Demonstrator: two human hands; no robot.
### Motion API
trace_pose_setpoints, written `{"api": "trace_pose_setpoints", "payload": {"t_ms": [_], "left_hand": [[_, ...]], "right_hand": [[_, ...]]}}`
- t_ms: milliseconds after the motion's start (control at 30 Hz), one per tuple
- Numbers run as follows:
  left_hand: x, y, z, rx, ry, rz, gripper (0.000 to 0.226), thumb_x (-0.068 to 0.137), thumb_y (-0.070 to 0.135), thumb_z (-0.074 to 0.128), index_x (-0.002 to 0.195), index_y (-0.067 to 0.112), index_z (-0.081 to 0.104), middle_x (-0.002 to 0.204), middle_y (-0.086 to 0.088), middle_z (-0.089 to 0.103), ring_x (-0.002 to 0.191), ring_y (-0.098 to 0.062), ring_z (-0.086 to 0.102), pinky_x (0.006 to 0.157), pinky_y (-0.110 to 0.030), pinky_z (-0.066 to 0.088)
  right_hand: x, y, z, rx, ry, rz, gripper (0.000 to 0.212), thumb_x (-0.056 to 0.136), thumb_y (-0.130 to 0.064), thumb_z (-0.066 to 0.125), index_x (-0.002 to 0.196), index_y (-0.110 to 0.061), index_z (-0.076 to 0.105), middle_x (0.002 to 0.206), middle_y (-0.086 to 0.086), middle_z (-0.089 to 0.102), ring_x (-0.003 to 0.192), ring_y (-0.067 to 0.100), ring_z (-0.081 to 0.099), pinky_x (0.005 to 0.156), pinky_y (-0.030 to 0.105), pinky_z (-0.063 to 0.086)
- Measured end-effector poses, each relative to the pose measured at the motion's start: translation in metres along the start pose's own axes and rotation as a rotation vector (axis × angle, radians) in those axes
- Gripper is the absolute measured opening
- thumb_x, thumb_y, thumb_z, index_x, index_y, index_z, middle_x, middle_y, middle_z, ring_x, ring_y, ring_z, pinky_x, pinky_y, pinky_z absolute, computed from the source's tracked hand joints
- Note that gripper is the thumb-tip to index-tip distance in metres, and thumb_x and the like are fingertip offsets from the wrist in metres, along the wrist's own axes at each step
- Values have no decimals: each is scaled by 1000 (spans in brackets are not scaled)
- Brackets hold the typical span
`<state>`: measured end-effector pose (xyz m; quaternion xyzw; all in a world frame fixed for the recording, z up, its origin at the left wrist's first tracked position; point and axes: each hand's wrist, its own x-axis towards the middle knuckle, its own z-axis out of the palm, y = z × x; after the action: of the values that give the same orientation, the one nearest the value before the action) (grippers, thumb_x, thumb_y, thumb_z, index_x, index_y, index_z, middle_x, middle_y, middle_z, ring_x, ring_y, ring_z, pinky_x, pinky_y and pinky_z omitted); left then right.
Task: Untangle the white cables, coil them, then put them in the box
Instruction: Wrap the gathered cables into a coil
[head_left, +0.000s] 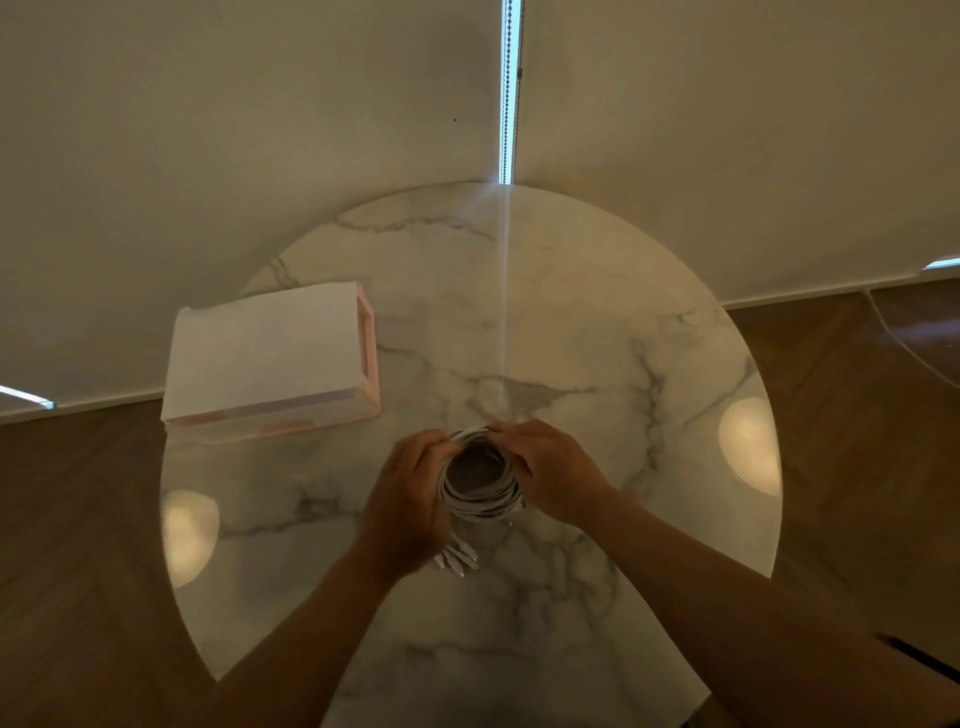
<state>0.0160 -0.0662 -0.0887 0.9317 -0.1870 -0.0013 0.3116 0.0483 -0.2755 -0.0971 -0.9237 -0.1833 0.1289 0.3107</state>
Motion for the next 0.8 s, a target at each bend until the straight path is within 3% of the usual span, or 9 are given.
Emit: {"api": "trace_pose_setpoints", "payload": {"t_ms": [100, 200, 333, 467, 533, 667, 800], "left_hand": [[6, -19, -18, -5, -330, -40, 79, 78, 18, 56, 151, 10, 28, 157, -1, 24, 145, -14, 20, 119, -29, 20], [11, -36, -18, 45, -502, -38, 94, 80, 18, 62, 155, 21, 5, 162, 7, 0, 149, -8, 4, 121, -26, 12], [18, -41, -9, 63, -496, -40, 97, 84, 45, 70, 155, 20, 9, 163, -2, 14, 148, -17, 18, 120, -32, 20], [19, -39, 1, 85, -453, -28, 92, 84, 45, 68, 154, 15, 17, 160, -4, 23, 145, -19, 26, 118, -32, 26], [17, -41, 4, 95, -440, -13, 89, 85, 40, 69, 154, 11, 19, 159, -8, 25, 145, -22, 27, 116, -38, 30], [14, -43, 6, 89, -423, -25, 86, 85, 38, 66, 152, 7, 22, 157, -13, 29, 143, -27, 32, 115, -41, 34], [14, -45, 8, 89, -425, -24, 86, 83, 49, 54, 151, 6, 25, 155, -14, 32, 141, -29, 36, 112, -42, 37]], "right_hand": [[-9, -5, 5, 3, -2, -1, 55, 87, -14, 56, 141, -9, 47, 146, 7, 48, 133, 23, 43, 111, 39, 37], [-19, -10, 9, 53, -66, 16, 78, 85, -28, 60, 152, -10, 25, 157, 7, 29, 145, 20, 24, 117, 37, 27], [-26, -17, 24, 17, -137, 64, 120, 70, -74, 59, 154, -16, -4, 163, -1, 0, 150, 16, -4, 122, 35, 13], [-27, -30, 44, -124, -107, 121, 142, 56, -84, 61, 152, -13, -16, 161, 3, -17, 147, 22, -19, 119, 36, -2], [-26, -36, 55, -201, -83, 152, 145, 54, -88, 58, 152, -9, -14, 161, 9, -16, 147, 30, -18, 119, 42, -4], [-22, -43, 71, -270, -18, 225, 148, 49, -97, 46, 153, -4, -2, 161, 17, -1, 148, 39, -2, 120, 54, 7], [-20, -44, 79, -285, 8, 260, 148, 47, -89, 58, 152, -3, 2, 161, 18, 5, 148, 40, 4, 119, 53, 12]]}}
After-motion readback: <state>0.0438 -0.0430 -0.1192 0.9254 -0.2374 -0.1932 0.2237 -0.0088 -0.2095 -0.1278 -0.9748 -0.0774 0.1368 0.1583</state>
